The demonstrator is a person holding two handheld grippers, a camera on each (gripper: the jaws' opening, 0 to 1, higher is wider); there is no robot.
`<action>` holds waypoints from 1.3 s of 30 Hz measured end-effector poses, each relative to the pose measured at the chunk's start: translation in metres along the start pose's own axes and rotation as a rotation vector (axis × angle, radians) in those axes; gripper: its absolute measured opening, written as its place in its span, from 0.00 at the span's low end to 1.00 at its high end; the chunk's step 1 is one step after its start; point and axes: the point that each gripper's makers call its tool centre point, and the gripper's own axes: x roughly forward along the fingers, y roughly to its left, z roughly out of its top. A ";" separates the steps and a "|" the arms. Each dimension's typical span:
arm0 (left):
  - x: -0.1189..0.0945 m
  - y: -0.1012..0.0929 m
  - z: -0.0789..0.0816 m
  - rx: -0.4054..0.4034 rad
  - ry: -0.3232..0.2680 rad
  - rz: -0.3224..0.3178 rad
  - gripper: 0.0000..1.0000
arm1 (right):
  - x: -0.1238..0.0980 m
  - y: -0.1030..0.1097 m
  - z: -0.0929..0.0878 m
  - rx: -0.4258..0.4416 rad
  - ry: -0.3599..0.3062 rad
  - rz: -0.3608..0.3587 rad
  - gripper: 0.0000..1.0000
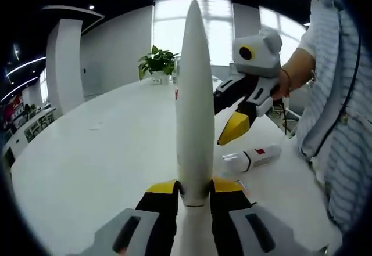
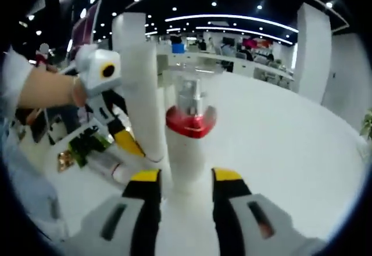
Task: Arrange the skincare products in the storage area until every visible bottle or jar stands upright without overlapping.
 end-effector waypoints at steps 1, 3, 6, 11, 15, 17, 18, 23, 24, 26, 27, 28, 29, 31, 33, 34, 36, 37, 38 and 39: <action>0.001 0.001 0.000 0.005 0.004 -0.004 0.21 | 0.001 0.000 0.001 -0.010 -0.001 0.013 0.32; 0.003 0.002 0.000 0.010 0.009 -0.007 0.21 | 0.003 -0.003 0.002 -0.027 0.008 0.027 0.31; 0.005 0.003 0.000 0.009 0.013 -0.012 0.21 | 0.005 -0.008 0.002 -0.060 0.024 0.065 0.28; 0.007 0.003 -0.002 0.004 0.015 -0.018 0.21 | 0.007 -0.005 0.002 -0.103 0.035 0.164 0.28; 0.008 0.004 -0.002 0.002 0.016 -0.016 0.21 | 0.008 -0.004 0.002 -0.098 0.040 0.176 0.28; 0.009 0.005 -0.002 0.000 0.015 -0.013 0.21 | 0.008 -0.003 0.002 -0.099 0.040 0.165 0.28; 0.010 0.005 -0.002 -0.001 0.015 -0.010 0.21 | 0.009 -0.002 0.002 -0.098 0.042 0.153 0.28; 0.010 0.005 -0.002 -0.002 0.014 -0.010 0.21 | 0.009 -0.002 0.002 -0.069 0.027 0.106 0.28; 0.010 0.005 -0.002 -0.002 0.014 -0.011 0.21 | 0.009 -0.002 0.002 -0.064 0.022 0.100 0.28; 0.010 0.005 -0.002 -0.001 0.016 -0.010 0.21 | 0.009 -0.001 0.002 -0.056 0.015 0.088 0.28; 0.011 0.005 -0.002 -0.003 0.017 -0.008 0.21 | 0.009 -0.001 0.003 -0.053 0.010 0.082 0.28; 0.011 0.005 -0.002 -0.002 0.016 -0.007 0.21 | 0.009 -0.002 0.003 -0.051 0.009 0.081 0.28; 0.011 0.005 -0.003 -0.004 0.016 -0.006 0.21 | 0.009 -0.002 0.003 -0.048 0.008 0.080 0.28; 0.010 0.005 -0.003 -0.005 0.016 -0.004 0.21 | 0.009 -0.002 0.003 -0.048 0.008 0.080 0.28; 0.010 0.005 -0.003 -0.015 0.018 -0.001 0.21 | 0.009 -0.002 0.003 -0.052 0.010 0.078 0.28; 0.010 0.005 -0.003 -0.016 0.019 0.000 0.21 | 0.009 -0.002 0.003 -0.052 0.010 0.078 0.28; 0.010 0.005 -0.003 -0.041 0.024 0.008 0.22 | 0.008 -0.002 0.003 -0.052 0.011 0.075 0.28; 0.009 0.004 -0.006 -0.099 0.040 0.006 0.22 | 0.008 -0.002 0.003 -0.049 0.012 0.074 0.27; 0.009 0.003 -0.006 -0.103 0.042 0.003 0.24 | 0.007 -0.002 0.003 -0.048 0.012 0.073 0.27; 0.009 0.005 -0.006 -0.107 0.039 0.008 0.26 | 0.006 -0.001 0.002 -0.043 0.014 0.074 0.27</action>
